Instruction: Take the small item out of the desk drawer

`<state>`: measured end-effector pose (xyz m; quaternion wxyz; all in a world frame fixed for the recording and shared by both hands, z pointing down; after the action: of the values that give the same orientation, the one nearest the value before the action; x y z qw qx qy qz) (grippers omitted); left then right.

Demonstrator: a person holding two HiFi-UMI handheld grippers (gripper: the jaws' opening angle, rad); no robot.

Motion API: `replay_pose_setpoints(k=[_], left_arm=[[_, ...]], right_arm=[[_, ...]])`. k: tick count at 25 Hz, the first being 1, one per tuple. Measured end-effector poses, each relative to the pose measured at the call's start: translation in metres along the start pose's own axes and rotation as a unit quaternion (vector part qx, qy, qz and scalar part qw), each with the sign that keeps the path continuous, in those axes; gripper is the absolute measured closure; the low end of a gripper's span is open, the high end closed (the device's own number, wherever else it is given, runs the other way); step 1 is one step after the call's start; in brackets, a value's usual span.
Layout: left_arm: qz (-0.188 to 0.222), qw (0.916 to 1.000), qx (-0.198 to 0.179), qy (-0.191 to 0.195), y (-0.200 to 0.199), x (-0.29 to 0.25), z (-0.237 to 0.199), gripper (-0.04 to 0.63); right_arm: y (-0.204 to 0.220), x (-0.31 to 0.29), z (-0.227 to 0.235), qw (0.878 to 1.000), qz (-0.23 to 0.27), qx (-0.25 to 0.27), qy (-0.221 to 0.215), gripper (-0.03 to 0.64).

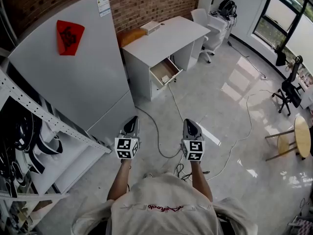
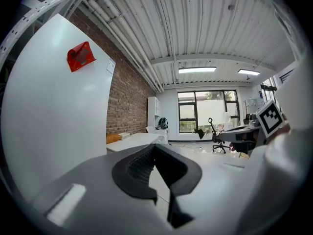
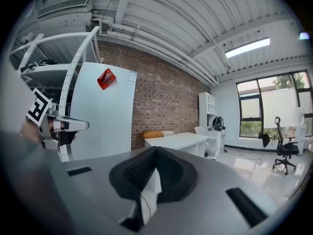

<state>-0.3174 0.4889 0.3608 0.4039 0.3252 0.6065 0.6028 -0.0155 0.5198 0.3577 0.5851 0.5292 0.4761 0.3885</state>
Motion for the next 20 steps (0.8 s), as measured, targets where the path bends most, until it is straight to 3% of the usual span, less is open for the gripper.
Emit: replay_pose_setpoints(k=[20], left_arm=[[0.001, 0.9998, -0.015, -0.013, -0.015, -0.043, 0.044, 0.588]], right_arm=[[0.006, 0.004, 0.062, 1.0, 0.008, -0.004, -0.023, 0.606]])
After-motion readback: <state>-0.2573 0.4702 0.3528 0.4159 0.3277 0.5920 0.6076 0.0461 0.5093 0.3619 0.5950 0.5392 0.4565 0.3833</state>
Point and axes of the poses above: the fingertips, and each gripper's own axes: x backward along the fingers, z to its right, y out of its underside, the point moved 10 cm from there along x, backward along the fingers, and after that the axes turned 3 degrees about -x, right-handed, at the moved point
